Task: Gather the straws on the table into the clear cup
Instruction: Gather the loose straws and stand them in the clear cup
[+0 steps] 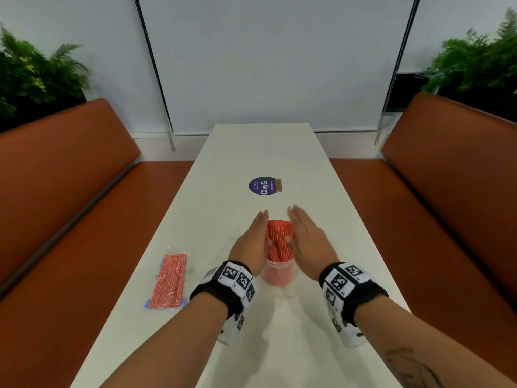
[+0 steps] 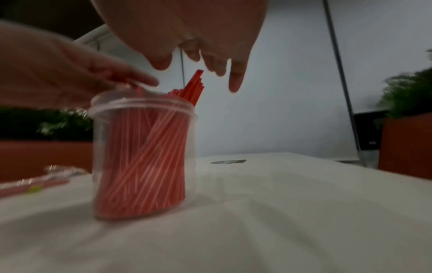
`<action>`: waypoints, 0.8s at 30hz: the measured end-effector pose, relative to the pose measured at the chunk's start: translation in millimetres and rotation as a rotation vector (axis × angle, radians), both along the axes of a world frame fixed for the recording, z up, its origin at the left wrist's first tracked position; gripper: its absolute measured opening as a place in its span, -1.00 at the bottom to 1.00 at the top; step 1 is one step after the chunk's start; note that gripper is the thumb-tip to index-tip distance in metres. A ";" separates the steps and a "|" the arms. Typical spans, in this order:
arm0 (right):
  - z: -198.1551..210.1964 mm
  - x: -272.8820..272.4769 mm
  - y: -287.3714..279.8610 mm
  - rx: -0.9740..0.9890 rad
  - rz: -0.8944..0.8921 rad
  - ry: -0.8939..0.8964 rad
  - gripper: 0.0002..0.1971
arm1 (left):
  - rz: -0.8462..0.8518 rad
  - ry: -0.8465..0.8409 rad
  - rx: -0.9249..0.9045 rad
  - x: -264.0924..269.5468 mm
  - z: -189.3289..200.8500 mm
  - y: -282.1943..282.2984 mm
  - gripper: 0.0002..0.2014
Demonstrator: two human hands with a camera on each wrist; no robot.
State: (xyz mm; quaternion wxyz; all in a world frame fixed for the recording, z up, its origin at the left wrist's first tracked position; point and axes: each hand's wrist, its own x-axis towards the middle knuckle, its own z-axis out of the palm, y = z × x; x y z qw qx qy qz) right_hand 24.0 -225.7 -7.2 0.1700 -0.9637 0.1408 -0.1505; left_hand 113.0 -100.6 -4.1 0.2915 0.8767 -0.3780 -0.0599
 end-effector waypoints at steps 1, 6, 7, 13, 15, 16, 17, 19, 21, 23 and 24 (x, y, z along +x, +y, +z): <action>-3.7 2.0 3.3 -0.019 0.058 0.059 -0.43 | -0.039 -0.036 0.043 -0.2 1.1 -4.1 -0.41; -3.5 8.8 1.7 0.166 0.099 0.015 -0.39 | -0.125 -0.021 0.087 8.7 4.0 -9.8 -0.44; -3.4 8.7 -0.6 0.311 0.072 -0.050 -0.30 | -0.111 0.043 0.024 11.0 3.1 -8.3 -0.36; -12.1 11.6 -14.7 0.820 -0.055 0.072 0.19 | 0.036 0.513 -0.108 9.3 -4.8 1.2 -0.19; -12.1 19.1 -7.2 0.818 -0.003 0.148 0.16 | 0.007 0.475 -0.060 4.8 -7.5 -5.2 -0.27; -10.8 23.5 -0.9 0.764 -0.004 0.157 0.08 | 0.000 0.438 -0.040 3.5 -7.9 -9.7 -0.29; -11.1 28.6 3.4 0.699 -0.021 0.149 -0.05 | 0.002 0.404 -0.035 2.6 -7.5 -13.9 -0.31; -7.0 34.8 10.8 0.622 -0.103 0.123 -0.31 | 0.029 0.383 -0.079 1.6 -6.1 -19.3 -0.35; -3.0 36.8 13.7 0.606 -0.158 0.091 -0.48 | 0.057 0.381 -0.161 3.1 -5.7 -20.1 -0.42; -2.1 35.2 13.1 0.633 -0.166 0.056 -0.56 | 0.080 0.385 -0.220 4.6 -4.7 -17.6 -0.54; -1.3 33.8 13.1 0.643 -0.153 0.034 -0.60 | 0.092 0.386 -0.249 5.4 -3.7 -15.9 -0.59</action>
